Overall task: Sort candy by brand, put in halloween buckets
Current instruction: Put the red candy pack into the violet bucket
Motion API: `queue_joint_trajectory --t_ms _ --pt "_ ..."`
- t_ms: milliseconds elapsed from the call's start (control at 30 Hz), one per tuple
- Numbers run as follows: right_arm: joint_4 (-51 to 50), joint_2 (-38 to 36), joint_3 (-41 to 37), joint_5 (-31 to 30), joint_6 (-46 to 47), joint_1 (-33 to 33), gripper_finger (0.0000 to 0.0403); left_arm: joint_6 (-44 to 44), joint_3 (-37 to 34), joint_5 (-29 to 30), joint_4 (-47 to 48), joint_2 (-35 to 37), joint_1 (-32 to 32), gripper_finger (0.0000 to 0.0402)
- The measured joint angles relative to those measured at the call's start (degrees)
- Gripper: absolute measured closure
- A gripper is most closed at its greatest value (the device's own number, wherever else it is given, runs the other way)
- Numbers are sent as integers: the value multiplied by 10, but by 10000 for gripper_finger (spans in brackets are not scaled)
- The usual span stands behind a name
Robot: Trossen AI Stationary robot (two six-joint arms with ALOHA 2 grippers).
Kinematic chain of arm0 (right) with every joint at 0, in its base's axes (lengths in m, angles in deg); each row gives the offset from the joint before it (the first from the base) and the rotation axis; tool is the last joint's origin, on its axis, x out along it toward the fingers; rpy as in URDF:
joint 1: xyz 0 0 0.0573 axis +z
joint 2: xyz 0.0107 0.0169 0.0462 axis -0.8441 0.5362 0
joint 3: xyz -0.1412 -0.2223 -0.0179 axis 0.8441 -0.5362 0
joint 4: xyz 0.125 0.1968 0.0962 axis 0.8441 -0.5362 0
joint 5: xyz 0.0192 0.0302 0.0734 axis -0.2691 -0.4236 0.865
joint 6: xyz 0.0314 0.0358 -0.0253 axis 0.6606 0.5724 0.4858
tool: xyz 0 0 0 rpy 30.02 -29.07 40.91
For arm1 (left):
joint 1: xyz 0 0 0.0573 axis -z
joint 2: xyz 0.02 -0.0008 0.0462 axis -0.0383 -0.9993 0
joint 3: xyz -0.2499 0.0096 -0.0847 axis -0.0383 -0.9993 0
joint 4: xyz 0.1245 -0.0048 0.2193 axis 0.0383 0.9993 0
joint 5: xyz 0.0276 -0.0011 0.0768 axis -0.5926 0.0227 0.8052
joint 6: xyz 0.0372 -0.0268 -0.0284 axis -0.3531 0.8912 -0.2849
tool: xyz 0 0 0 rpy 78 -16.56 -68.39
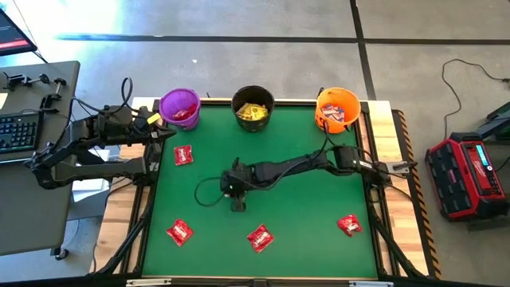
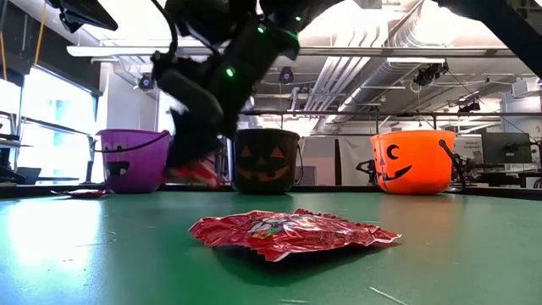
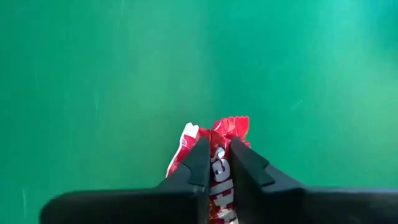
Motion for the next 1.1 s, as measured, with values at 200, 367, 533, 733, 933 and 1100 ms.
queue_joint_trajectory --t_ms 200,367,533,733,933,1100 --pt "-6 0 80 1 2 -34 380 8 0 27 -2 0 0 401" --pt "59 -2 142 -2 32 -78 385 15 0 70 -9 0 0 401" --pt "203 -2 154 -22 65 -125 384 19 0 154 -10 0 0 401" --pt "344 19 156 -42 107 -177 384 25 0 242 -17 0 -1 401" --pt "403 59 197 -27 141 -210 384 -4 0 246 -19 0 -1 401" --pt "395 110 273 -1 160 -207 384 18 0 242 -20 -5 -1 400"
